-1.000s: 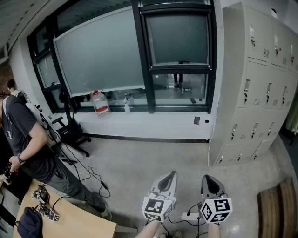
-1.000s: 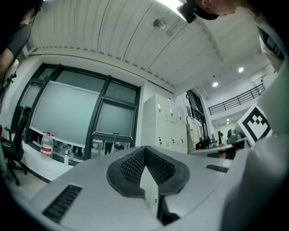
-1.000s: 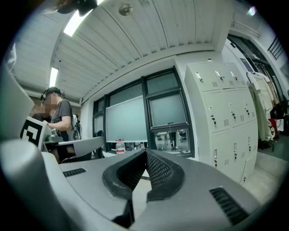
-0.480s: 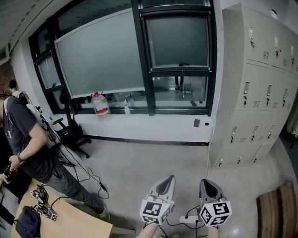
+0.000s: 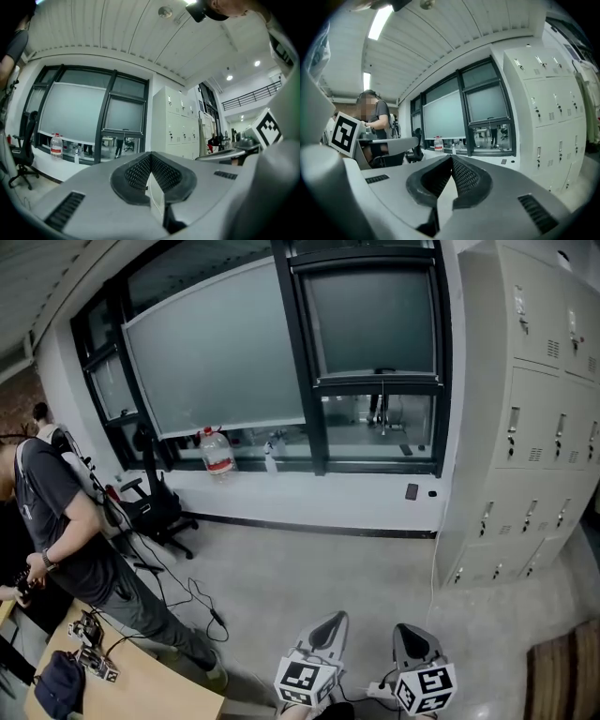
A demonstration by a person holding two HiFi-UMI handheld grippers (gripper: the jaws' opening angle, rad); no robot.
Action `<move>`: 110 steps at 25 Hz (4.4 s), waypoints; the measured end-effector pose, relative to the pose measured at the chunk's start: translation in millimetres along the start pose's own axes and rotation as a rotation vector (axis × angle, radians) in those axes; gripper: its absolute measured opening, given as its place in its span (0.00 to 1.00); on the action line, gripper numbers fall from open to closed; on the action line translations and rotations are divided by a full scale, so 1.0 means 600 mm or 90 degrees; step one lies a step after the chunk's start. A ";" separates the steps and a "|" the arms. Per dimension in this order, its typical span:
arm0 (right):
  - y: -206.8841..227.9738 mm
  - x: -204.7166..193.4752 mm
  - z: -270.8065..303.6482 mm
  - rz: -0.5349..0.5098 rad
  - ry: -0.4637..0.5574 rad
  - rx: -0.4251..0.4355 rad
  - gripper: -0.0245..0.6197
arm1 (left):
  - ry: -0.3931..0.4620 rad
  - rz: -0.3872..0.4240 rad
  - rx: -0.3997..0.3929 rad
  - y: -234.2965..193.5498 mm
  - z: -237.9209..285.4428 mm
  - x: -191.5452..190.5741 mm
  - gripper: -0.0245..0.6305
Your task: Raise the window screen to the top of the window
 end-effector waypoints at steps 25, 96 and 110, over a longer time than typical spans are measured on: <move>0.217 0.120 0.565 0.058 0.007 -0.006 0.05 | 0.048 -0.040 0.012 -0.422 0.507 0.029 0.04; 1.295 0.569 1.684 -0.861 -0.429 0.044 0.08 | -0.271 0.901 -0.111 -0.874 1.988 0.169 0.09; 1.289 0.576 1.688 -0.816 -0.500 0.070 0.08 | -0.482 0.878 -0.178 -0.876 2.003 0.173 0.07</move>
Point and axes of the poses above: the fingertips, and each gripper's own axes: z forward along the fingers, y to its right, x out of its top, the point moved 3 cm from there along -z, backward along the fingers, and after that the axes turned 3 degrees about x, right-handed, at the moved point
